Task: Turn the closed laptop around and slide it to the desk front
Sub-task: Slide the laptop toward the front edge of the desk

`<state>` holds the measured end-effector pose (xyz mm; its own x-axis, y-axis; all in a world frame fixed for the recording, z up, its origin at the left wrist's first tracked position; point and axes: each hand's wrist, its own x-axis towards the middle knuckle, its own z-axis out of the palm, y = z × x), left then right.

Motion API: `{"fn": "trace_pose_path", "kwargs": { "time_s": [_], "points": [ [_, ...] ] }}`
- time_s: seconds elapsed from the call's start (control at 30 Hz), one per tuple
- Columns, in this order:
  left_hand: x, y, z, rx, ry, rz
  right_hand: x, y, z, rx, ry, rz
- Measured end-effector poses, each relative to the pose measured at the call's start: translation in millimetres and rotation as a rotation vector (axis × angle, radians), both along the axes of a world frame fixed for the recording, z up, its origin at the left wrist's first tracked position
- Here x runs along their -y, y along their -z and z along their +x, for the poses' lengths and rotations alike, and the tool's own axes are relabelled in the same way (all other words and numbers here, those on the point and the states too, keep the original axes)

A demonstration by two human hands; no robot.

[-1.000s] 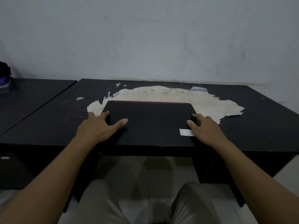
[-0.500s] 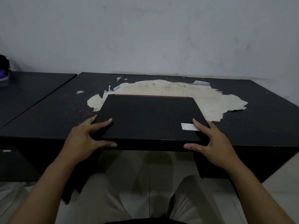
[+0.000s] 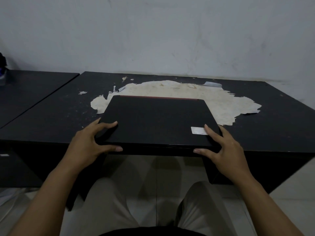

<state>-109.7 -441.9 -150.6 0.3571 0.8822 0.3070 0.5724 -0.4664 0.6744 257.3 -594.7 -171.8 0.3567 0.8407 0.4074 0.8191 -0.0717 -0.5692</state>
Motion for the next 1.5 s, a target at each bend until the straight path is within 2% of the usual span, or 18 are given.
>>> {"fn": "trace_pose_path", "kwargs": {
  "time_s": [0.13,0.43,0.6,0.8,0.97,1.1,1.3,1.5],
  "points": [
    [-3,7,2,-0.077,-0.011,0.052,0,2,-1,-0.014,0.002,0.025],
    [-2,6,1,-0.021,-0.017,0.029,2,0,-2,-0.023,0.019,-0.017],
    [-14,-12,-6,-0.067,0.1,-0.131,5,-26,2,-0.22,-0.051,-0.091],
    [-73,-30,32,-0.114,0.112,-0.179,-69,-59,27,-0.281,-0.046,-0.304],
    [-140,-26,57,-0.119,0.015,-0.16,-134,-68,51,-0.452,-0.022,-0.326],
    [-169,-24,66,-0.16,0.02,-0.194,-163,-63,60,-0.415,-0.013,-0.324],
    [-175,-17,79,-0.198,-0.035,-0.208,-172,-51,65,-0.256,0.036,-0.334],
    [-173,-21,81,-0.274,-0.048,-0.15,-179,-59,65,-0.254,0.068,-0.4]
  ]
}}
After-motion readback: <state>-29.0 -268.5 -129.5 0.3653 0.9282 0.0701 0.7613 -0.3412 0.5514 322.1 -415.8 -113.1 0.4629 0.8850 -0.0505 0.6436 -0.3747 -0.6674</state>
